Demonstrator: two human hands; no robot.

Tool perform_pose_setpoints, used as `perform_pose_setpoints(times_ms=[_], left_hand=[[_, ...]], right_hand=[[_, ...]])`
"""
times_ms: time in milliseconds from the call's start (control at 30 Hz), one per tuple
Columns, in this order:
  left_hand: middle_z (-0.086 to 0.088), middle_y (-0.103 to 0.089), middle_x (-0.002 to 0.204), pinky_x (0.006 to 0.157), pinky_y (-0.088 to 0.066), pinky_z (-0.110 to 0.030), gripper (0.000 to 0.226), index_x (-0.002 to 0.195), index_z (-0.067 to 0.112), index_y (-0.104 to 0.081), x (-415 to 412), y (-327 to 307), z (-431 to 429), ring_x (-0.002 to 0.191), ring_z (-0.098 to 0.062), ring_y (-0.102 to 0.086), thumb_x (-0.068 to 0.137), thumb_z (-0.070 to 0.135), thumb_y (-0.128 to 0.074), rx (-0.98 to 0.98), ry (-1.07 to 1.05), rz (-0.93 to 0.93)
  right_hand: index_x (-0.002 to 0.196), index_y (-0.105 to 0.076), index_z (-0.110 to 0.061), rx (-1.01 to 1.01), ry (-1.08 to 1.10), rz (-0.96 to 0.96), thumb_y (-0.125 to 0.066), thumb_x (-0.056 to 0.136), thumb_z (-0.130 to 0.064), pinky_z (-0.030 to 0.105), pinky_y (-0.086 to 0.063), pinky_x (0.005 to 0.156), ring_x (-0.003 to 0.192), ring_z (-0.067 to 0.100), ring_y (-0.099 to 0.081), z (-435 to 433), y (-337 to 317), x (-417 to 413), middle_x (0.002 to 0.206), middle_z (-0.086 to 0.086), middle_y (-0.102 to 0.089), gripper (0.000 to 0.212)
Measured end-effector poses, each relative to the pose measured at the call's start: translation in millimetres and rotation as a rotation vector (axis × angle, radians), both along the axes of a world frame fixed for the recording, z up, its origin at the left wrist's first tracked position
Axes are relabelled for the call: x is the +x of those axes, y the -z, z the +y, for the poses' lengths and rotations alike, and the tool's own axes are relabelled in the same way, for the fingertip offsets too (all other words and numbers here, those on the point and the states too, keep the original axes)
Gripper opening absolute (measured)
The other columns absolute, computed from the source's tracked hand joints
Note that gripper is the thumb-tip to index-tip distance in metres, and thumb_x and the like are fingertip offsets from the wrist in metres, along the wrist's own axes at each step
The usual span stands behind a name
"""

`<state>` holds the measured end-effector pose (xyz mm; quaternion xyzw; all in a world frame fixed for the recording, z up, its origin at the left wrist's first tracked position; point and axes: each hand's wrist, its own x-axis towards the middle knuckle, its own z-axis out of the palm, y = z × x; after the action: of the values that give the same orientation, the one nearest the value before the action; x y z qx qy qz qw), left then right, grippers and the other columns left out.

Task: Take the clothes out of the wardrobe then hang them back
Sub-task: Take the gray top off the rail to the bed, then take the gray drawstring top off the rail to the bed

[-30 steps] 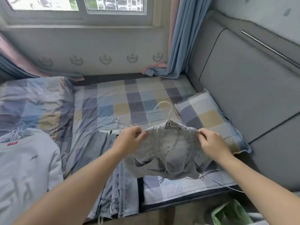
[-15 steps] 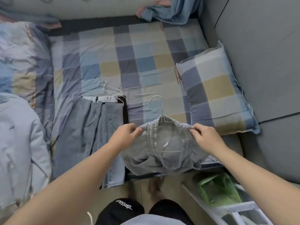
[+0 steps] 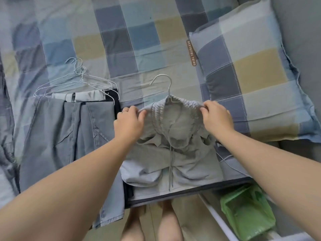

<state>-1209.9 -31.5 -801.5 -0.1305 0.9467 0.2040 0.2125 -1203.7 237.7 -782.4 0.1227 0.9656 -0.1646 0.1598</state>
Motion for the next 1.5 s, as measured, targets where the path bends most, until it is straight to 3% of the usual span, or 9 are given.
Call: perform_pose_setpoints(times_ms=[167,300,500,767,967,1167,1500], left_hand=[[-0.007,-0.037,0.157,0.115,-0.027,-0.044,0.058,0.149,0.021,-0.040,-5.1,48.2,4.1,0.145,-0.028,-0.028,0.101,0.053,-0.040,0.073,-0.007,-0.040],[-0.004,-0.015,0.167,0.122,-0.016,-0.042,0.065,0.158,0.028,-0.023,28.0,45.6,-3.4,0.153,-0.024,-0.010,0.101,0.057,-0.036,0.078,0.109,-0.105],[0.000,-0.005,0.169,0.124,-0.010,-0.043,0.067,0.159,0.037,-0.011,66.2,-12.1,-13.5,0.155,-0.024,0.000,0.100,0.060,-0.032,0.036,0.298,-0.040],[0.003,0.006,0.169,0.124,-0.002,-0.050,0.066,0.158,0.042,-0.006,96.2,-123.8,-26.6,0.154,-0.023,0.010,0.100,0.062,-0.030,0.049,0.449,0.053],[0.006,0.015,0.167,0.124,0.005,-0.050,0.068,0.157,0.046,0.001,116.4,-189.2,-54.7,0.153,-0.022,0.017,0.097,0.070,-0.022,0.090,0.626,0.131],[0.008,0.023,0.165,0.123,0.009,-0.051,0.069,0.154,0.049,0.011,143.0,-222.0,-71.1,0.151,-0.022,0.024,0.096,0.072,-0.017,0.101,0.834,0.160],[0.009,0.023,0.165,0.121,0.013,-0.052,0.071,0.156,0.046,0.009,223.2,-249.4,-17.2,0.150,-0.021,0.027,0.096,0.072,-0.017,0.214,1.257,0.209]], right_hand=[[0.145,-0.040,-0.020,-0.027,0.128,-0.022,-0.046,0.101,-0.035,0.048,-0.028,0.109,0.136,0.030,-0.036,-17.1,49.1,-18.9,0.147,0.007,-0.042,0.047],[0.154,-0.020,-0.027,-0.110,0.079,-0.097,-0.040,0.101,-0.040,0.049,-0.014,0.118,0.148,0.021,-0.016,-35.1,46.8,9.2,0.161,-0.001,-0.022,0.058],[0.155,0.001,-0.041,-0.153,0.037,-0.202,-0.032,0.101,-0.050,0.050,0.000,0.121,0.151,0.015,0.009,-53.0,-16.4,68.6,0.165,-0.011,0.004,0.064],[0.154,0.009,-0.039,-0.073,0.055,-0.143,-0.028,0.100,-0.055,0.053,0.006,0.119,0.150,0.017,0.015,-84.3,-131.3,127.7,0.164,-0.009,0.012,0.067],[0.154,0.012,-0.040,-0.030,0.187,-0.015,-0.026,0.099,-0.058,0.056,0.006,0.118,0.150,0.019,0.017,-131.8,-198.5,182.0,0.164,-0.007,0.013,0.069],[0.153,0.015,-0.039,0.060,0.401,0.049,-0.021,0.098,-0.062,0.058,0.006,0.118,0.150,0.022,0.019,-170.6,-232.7,255.1,0.164,-0.004,0.015,0.070],[0.152,0.017,-0.039,0.199,0.771,0.048,-0.017,0.097,-0.064,0.058,0.005,0.119,0.150,0.023,0.016,-196.9,-265.3,397.8,0.164,-0.006,0.015,0.070]])
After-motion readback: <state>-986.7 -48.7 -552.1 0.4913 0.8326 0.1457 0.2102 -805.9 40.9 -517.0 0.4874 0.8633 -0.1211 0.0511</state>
